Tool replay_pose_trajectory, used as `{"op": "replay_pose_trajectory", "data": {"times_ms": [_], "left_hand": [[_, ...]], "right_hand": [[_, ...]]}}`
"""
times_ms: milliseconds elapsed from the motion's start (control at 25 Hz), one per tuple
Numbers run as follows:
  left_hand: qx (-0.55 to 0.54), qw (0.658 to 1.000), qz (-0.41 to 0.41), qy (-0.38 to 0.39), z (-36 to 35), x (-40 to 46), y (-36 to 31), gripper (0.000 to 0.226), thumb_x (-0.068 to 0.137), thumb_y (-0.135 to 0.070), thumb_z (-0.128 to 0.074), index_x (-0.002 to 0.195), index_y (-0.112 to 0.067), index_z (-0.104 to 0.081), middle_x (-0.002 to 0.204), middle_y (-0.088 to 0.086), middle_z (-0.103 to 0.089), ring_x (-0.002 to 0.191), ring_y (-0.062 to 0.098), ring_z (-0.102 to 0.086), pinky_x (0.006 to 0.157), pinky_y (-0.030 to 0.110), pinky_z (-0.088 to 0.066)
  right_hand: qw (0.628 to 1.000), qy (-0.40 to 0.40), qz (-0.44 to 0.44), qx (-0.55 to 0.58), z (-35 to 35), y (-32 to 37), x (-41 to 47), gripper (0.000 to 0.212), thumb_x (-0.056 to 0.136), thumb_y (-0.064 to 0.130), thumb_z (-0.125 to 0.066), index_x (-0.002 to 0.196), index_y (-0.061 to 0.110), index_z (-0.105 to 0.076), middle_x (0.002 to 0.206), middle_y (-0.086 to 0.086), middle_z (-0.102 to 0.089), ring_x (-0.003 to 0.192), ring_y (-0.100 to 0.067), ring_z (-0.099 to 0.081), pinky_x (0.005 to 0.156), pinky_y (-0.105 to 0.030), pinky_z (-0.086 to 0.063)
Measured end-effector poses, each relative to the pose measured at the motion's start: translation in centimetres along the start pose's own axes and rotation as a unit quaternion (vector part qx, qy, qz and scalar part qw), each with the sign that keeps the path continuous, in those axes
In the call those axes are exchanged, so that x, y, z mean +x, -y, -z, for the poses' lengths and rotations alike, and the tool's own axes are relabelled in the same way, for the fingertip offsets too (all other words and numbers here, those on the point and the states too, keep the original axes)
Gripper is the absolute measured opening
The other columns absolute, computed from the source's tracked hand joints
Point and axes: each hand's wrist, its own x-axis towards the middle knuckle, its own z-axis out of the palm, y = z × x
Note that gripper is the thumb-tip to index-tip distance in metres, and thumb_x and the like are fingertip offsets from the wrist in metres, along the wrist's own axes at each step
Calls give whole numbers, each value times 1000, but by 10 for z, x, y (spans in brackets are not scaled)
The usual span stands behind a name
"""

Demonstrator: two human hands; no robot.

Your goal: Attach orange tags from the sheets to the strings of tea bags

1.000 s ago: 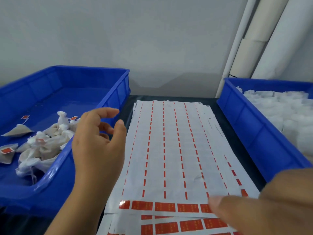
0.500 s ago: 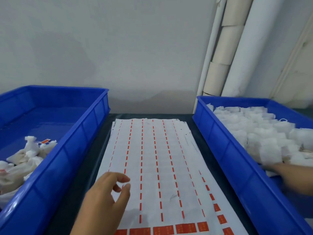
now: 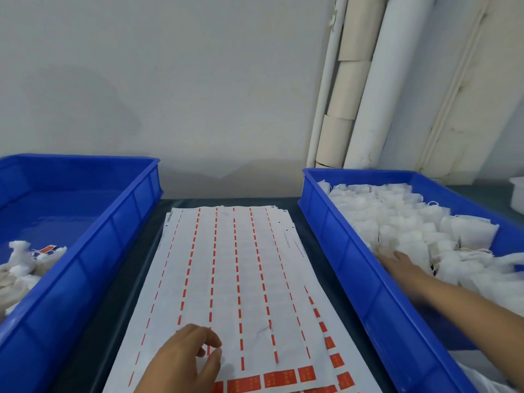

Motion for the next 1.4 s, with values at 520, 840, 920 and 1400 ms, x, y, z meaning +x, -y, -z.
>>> {"op": "replay_pose_trajectory", "data": {"times_ms": [520,840,920,1400], "left_hand": [[-15,992,39,117,-9,23,16,8,92,-39,-52,97,-33,-48,101,-16,-47,91,0,-49,69,-2,-35],[-42,992,12,122,-10,11,5,24,91,-33,-55,80,-33,-34,88,-19,-38,80,2,-47,78,-3,-33],[-41,992,17,118,-7,9,8,24,90,-32,-57,80,-33,-35,89,-19,-38,83,3,-47,80,-4,-31],[-99,993,57,21,2,8,-2,12,81,-27,-68,85,-30,-57,87,-10,-60,77,8,-58,63,10,-44]], "right_hand": [[972,-162,-8,168,27,9,29,20,86,7,-56,83,-2,-73,92,-18,-71,84,-29,-64,66,-26,-44],[915,-148,-57,370,22,28,39,60,84,10,-64,139,7,-40,129,-17,-55,107,-30,-56,77,-27,-43],[902,-203,-76,372,26,34,35,71,81,8,-68,143,9,-34,129,-17,-55,112,-32,-54,81,-30,-43],[797,-410,120,427,107,85,-98,15,82,15,-70,79,29,-67,68,25,-60,64,12,-55,59,-2,-40]]}}
